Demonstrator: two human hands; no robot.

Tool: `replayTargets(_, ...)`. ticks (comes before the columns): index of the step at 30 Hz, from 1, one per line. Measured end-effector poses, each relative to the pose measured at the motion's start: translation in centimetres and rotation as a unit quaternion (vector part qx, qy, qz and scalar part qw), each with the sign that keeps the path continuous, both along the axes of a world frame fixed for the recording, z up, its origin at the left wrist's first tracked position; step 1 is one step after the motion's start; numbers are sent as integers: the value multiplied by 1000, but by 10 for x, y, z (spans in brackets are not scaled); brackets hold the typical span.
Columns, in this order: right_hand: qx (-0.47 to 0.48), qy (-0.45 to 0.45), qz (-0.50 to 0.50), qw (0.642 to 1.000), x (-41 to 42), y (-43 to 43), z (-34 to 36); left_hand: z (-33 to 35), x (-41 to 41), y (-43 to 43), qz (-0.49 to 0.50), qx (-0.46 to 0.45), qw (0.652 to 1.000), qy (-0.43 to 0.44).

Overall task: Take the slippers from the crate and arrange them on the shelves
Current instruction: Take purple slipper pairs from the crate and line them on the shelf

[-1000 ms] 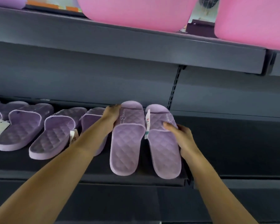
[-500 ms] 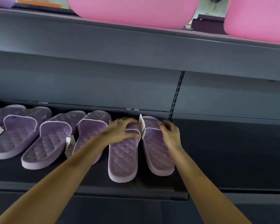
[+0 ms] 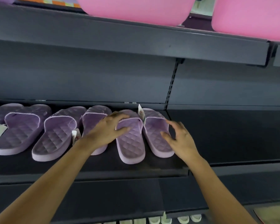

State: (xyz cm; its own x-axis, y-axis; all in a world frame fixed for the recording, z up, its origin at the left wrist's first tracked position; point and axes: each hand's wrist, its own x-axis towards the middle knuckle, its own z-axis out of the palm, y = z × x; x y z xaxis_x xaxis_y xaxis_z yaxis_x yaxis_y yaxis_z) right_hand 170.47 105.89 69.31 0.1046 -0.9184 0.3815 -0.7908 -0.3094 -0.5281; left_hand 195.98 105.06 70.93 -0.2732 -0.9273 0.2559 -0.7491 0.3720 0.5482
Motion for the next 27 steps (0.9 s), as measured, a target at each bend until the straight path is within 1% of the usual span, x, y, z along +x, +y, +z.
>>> replayTargets(3, -27, 15, -3, 1000, 0, 30, 0, 2, 14, 32, 3, -23, 1000, 4)
replayTargets(7, -31, 25, -4, 999, 8, 74, -3, 2, 33, 78, 22, -48, 999, -5)
replayTargets(12, -25, 7, -2, 1000, 18, 124, -9, -5, 56, 129, 8, -44, 999, 9)
replayTargets(15, -33, 13, 1, 999, 23, 148, -12, -9, 67, 159, 5, -57, 998, 8)
replayTargets(22, -27, 42, 35, 998, 32, 192, -14, -21, 90, 222, 66, -48, 997, 7)
replayTargets(27, -24, 49, 80, 995, 25, 230, -17, -29, 89, 281, 112, -35, 993, 8)
